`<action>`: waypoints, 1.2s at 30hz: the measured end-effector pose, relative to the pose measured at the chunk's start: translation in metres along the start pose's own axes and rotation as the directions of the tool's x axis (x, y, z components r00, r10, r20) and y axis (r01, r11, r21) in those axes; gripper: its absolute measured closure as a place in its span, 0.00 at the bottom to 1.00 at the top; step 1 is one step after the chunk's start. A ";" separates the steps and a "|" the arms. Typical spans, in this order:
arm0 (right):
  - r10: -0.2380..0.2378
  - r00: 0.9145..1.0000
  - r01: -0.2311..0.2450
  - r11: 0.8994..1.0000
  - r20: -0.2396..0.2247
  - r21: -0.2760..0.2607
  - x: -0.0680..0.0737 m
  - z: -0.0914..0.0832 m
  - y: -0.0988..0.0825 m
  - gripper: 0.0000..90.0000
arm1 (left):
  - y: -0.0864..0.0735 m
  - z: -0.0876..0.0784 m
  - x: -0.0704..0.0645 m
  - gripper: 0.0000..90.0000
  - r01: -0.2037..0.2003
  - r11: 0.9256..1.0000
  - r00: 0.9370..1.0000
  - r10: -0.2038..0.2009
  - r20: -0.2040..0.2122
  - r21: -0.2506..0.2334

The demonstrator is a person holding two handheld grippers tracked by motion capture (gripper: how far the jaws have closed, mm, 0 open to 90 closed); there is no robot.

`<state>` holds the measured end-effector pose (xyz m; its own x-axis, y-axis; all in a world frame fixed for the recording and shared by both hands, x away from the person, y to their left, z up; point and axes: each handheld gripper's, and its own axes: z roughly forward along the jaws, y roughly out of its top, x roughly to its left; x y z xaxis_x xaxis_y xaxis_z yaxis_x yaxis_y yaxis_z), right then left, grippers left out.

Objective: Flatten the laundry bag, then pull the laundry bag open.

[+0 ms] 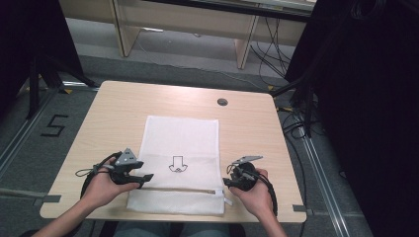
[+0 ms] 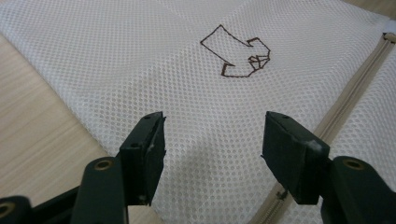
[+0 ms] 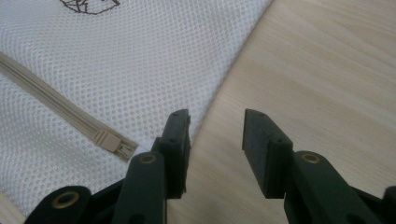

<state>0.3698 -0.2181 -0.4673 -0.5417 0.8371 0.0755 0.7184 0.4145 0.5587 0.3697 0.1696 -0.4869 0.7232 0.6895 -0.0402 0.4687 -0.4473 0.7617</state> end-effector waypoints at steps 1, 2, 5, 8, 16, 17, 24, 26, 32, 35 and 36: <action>-0.007 1.000 0.007 1.000 0.001 0.000 -0.001 -0.001 0.000 0.69 | 0.000 0.000 0.000 0.43 0.002 1.000 1.000 -0.002 0.002 -0.002; -0.002 1.000 0.002 1.000 0.005 0.000 0.000 -0.001 0.000 0.69 | 0.000 0.001 0.000 0.44 0.001 1.000 1.000 -0.001 0.002 -0.002; 0.014 1.000 -0.014 1.000 0.001 -0.007 0.000 0.000 -0.001 0.69 | 0.000 0.001 0.000 0.44 -0.004 1.000 1.000 0.004 -0.004 -0.005; 0.021 1.000 -0.021 1.000 0.004 0.018 0.000 -0.002 0.000 0.69 | 0.000 0.001 -0.002 0.44 0.025 1.000 1.000 -0.025 -0.003 -0.016; 0.009 1.000 -0.008 0.999 -0.015 0.033 0.006 -0.006 0.005 0.85 | -0.002 -0.002 -0.005 0.47 0.032 0.999 0.999 -0.032 0.016 -0.029; 0.001 1.000 -0.001 0.999 -0.013 0.034 0.007 -0.005 0.006 0.88 | -0.002 -0.002 -0.004 0.48 0.015 0.999 1.000 -0.014 0.025 -0.035; -0.045 0.998 0.048 0.996 -0.048 0.081 0.012 -0.004 0.006 1.00 | 0.000 0.003 -0.008 0.52 0.029 0.999 0.998 -0.028 0.053 -0.030; -0.022 0.999 0.027 0.994 -0.047 0.105 0.014 -0.005 0.006 1.00 | 0.001 0.003 -0.009 0.53 0.016 1.000 0.998 -0.015 0.059 -0.027; -0.010 0.998 0.019 0.989 -0.061 0.148 0.016 -0.001 0.005 1.00 | 0.001 0.003 -0.013 0.53 0.004 0.999 0.997 -0.001 0.081 -0.033; 0.002 0.998 0.009 0.987 -0.065 0.162 0.018 0.000 0.005 1.00 | 0.002 0.004 -0.014 0.53 -0.015 0.999 0.996 0.018 0.087 -0.035; -0.005 0.998 0.014 0.988 -0.060 0.152 0.017 0.001 0.005 1.00 | 0.003 0.005 -0.015 0.53 0.000 0.999 0.995 0.004 0.099 -0.034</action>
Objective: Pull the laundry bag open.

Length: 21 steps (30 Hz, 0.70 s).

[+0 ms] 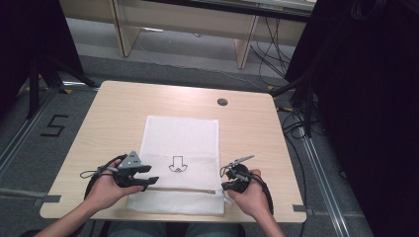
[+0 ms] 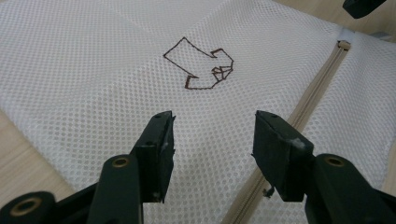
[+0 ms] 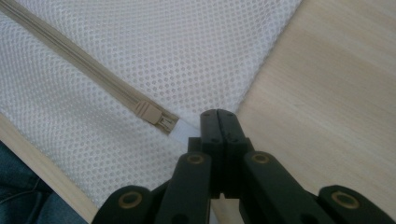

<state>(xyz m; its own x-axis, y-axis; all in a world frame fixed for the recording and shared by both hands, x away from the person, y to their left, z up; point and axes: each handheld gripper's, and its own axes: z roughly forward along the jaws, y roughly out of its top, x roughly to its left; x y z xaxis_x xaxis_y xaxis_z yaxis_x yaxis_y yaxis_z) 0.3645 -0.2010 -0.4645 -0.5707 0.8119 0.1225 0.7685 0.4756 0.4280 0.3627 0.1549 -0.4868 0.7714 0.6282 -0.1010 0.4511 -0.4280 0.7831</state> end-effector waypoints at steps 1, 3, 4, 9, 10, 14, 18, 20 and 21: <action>0.003 1.000 -0.003 1.000 -0.008 0.001 0.000 0.001 0.000 1.00 | 0.001 0.000 0.001 0.53 -0.035 0.999 0.999 0.035 -0.002 0.011; 0.040 0.999 -0.039 0.999 -0.023 0.023 0.001 0.002 -0.001 1.00 | 0.002 0.003 -0.001 0.53 -0.017 1.000 1.000 0.017 -0.003 -0.012; 0.023 1.000 -0.023 1.000 -0.017 0.005 0.000 0.004 -0.001 1.00 | 0.003 0.003 0.000 0.53 -0.037 0.999 0.999 0.037 -0.004 0.006; 0.045 0.999 -0.045 0.999 -0.028 0.015 0.001 0.005 -0.002 1.00 | 0.004 0.007 0.001 0.53 -0.034 0.999 0.999 0.034 -0.004 0.013; 0.055 0.998 -0.054 0.998 -0.028 0.024 0.001 0.005 -0.002 1.00 | 0.004 0.008 -0.001 0.53 -0.019 1.000 1.000 0.019 0.004 0.011; 0.077 0.997 -0.076 0.997 -0.017 0.030 0.000 0.006 -0.002 1.00 | 0.004 0.009 -0.003 0.53 -0.020 1.000 1.000 0.020 0.017 -0.001; 0.070 0.997 -0.070 0.997 -0.024 0.016 0.000 0.007 -0.001 1.00 | 0.006 0.010 -0.007 0.53 -0.026 1.000 0.999 0.027 0.024 -0.017; 0.063 0.997 -0.063 0.998 -0.033 0.004 0.001 0.006 0.001 1.00 | 0.009 0.012 -0.010 0.54 -0.048 0.999 0.998 0.049 0.049 -0.011; 0.078 0.996 -0.078 0.997 -0.032 0.008 0.003 0.005 0.002 1.00 | 0.009 0.014 -0.012 0.54 -0.048 0.999 0.998 0.049 0.044 -0.021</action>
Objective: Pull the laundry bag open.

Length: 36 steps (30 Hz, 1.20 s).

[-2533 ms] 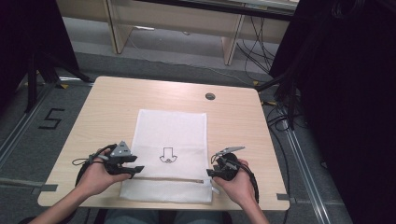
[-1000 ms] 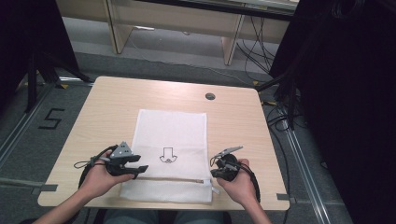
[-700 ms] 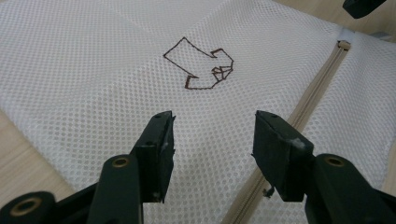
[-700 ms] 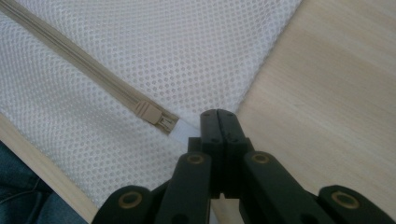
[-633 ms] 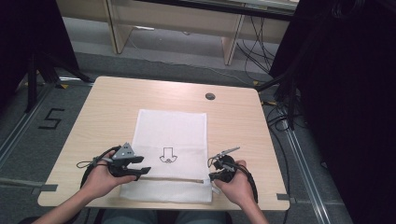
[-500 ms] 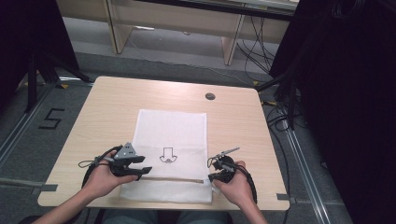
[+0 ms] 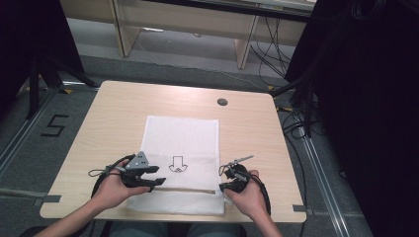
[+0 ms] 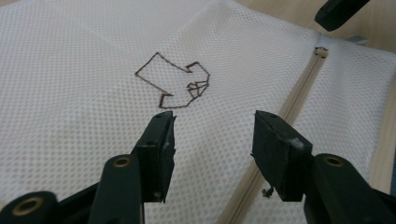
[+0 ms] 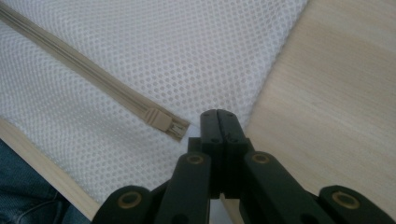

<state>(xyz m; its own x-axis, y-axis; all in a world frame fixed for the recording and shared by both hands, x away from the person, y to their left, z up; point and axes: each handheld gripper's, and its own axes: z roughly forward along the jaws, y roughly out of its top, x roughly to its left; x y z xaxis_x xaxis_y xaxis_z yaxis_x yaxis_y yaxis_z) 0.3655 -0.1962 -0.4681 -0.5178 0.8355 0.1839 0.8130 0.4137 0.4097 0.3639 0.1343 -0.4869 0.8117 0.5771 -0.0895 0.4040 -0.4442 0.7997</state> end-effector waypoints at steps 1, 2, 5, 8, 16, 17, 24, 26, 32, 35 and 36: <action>-0.013 1.000 0.013 1.000 0.002 -0.011 0.000 0.000 0.000 1.00 | 0.002 0.002 -0.002 0.55 -0.011 1.000 1.000 0.011 0.009 -0.001; 0.001 1.000 -0.001 1.000 -0.002 -0.003 0.002 -0.001 0.000 1.00 | 0.003 0.003 -0.004 0.55 -0.028 1.000 1.000 0.028 0.005 0.014; -0.007 1.000 0.007 1.000 -0.011 0.015 0.004 0.002 -0.001 1.00 | 0.006 0.007 -0.009 0.57 -0.067 0.997 0.998 0.066 0.019 0.024; 0.001 1.000 -0.001 0.999 -0.006 0.044 0.004 0.005 -0.001 1.00 | 0.008 0.010 -0.014 0.58 -0.055 0.998 0.998 0.055 0.035 0.010; -0.011 1.000 0.010 0.997 0.007 0.081 0.005 0.014 -0.001 1.00 | 0.016 0.022 -0.023 0.62 -0.018 0.999 0.994 0.013 0.112 0.038; -0.008 1.000 0.006 0.996 0.015 0.086 0.006 0.014 -0.001 1.00 | 0.017 0.023 -0.024 0.63 -0.022 0.999 0.994 0.017 0.111 0.046; -0.002 1.000 0.001 0.996 0.017 0.089 0.007 0.014 0.000 1.00 | 0.032 0.036 -0.034 0.67 -0.047 0.997 0.989 0.038 0.144 0.057; -0.002 1.000 0.001 0.996 0.009 0.089 0.006 0.016 0.000 1.00 | 0.035 0.042 -0.038 0.68 -0.060 0.996 0.987 0.049 0.155 0.062; 0.031 1.000 -0.031 0.995 0.004 0.093 0.008 0.015 -0.001 1.00 | 0.041 0.057 -0.046 0.69 -0.096 0.993 0.981 0.082 0.176 0.072; -0.007 1.000 0.006 0.996 0.003 0.085 0.004 0.015 -0.001 1.00 | 0.043 0.063 -0.048 0.70 -0.117 0.990 0.977 0.101 0.188 0.078; -0.007 1.000 0.007 0.996 0.002 0.085 0.004 0.015 -0.001 1.00 | 0.043 0.065 -0.050 0.70 -0.118 0.990 0.977 0.102 0.189 0.077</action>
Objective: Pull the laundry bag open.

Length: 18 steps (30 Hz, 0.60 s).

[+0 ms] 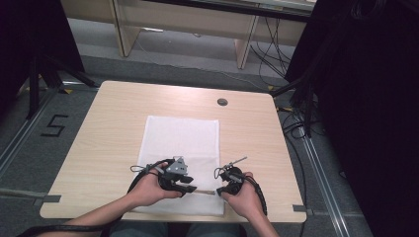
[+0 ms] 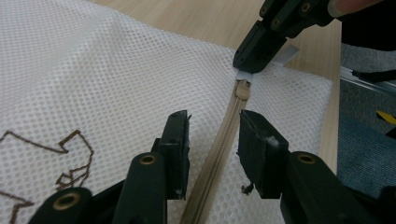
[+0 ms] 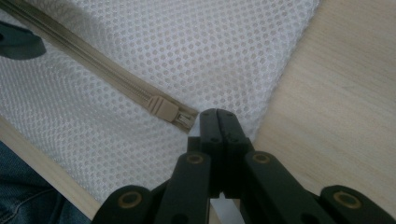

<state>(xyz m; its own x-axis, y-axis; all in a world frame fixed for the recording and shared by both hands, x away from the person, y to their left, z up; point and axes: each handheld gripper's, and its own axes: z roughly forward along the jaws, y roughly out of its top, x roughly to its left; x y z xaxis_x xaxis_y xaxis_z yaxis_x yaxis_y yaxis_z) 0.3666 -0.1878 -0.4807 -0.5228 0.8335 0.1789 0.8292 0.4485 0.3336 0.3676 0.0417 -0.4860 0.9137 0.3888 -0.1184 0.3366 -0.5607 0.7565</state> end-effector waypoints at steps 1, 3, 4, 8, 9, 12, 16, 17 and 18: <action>0.000 1.000 0.000 1.000 0.001 0.000 0.000 0.000 0.000 1.00 | 0.001 0.003 -0.001 0.70 0.003 1.000 1.000 -0.003 0.002 0.003; -0.001 1.000 0.001 1.000 0.004 -0.002 0.001 0.000 0.000 1.00 | 0.003 0.006 -0.002 0.71 -0.018 1.000 1.000 0.018 0.007 0.008; 0.015 1.000 -0.015 1.000 -0.007 0.001 0.002 0.000 0.000 1.00 | 0.004 0.008 -0.003 0.71 -0.010 1.000 1.000 0.010 0.012 0.007; -0.001 1.000 0.001 1.000 0.004 -0.002 0.001 0.000 0.000 1.00 | 0.009 0.013 -0.004 0.72 -0.021 1.000 1.000 0.021 0.012 0.014; 0.006 1.000 -0.006 1.000 -0.001 0.000 0.001 0.000 0.000 1.00 | 0.011 0.014 -0.004 0.72 -0.037 0.999 0.999 0.037 0.016 0.021; -0.005 1.000 0.005 1.000 0.002 -0.002 0.001 0.000 0.000 1.00 | 0.015 0.017 -0.005 0.74 -0.040 0.999 0.999 0.039 0.023 0.020; -0.007 1.000 0.007 1.000 0.001 -0.003 0.000 0.000 0.000 1.00 | 0.019 0.021 -0.006 0.77 -0.041 0.999 0.999 0.040 0.030 0.026; -0.002 1.000 0.002 1.000 0.002 -0.001 0.001 0.000 0.000 1.00 | 0.021 0.021 -0.006 0.78 -0.043 0.999 0.998 0.042 0.037 0.030; -0.009 1.000 0.009 1.000 0.001 -0.003 0.000 0.000 0.000 1.00 | 0.022 0.022 -0.007 0.78 -0.045 0.998 0.998 0.044 0.035 0.033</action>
<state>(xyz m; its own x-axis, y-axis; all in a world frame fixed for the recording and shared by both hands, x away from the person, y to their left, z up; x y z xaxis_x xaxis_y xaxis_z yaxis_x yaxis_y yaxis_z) 0.3665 -0.1874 -0.4810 -0.5299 0.8297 0.1754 0.8239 0.4547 0.3382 0.3741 0.0105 -0.4826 0.9351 0.3376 -0.1078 0.3024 -0.6013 0.7396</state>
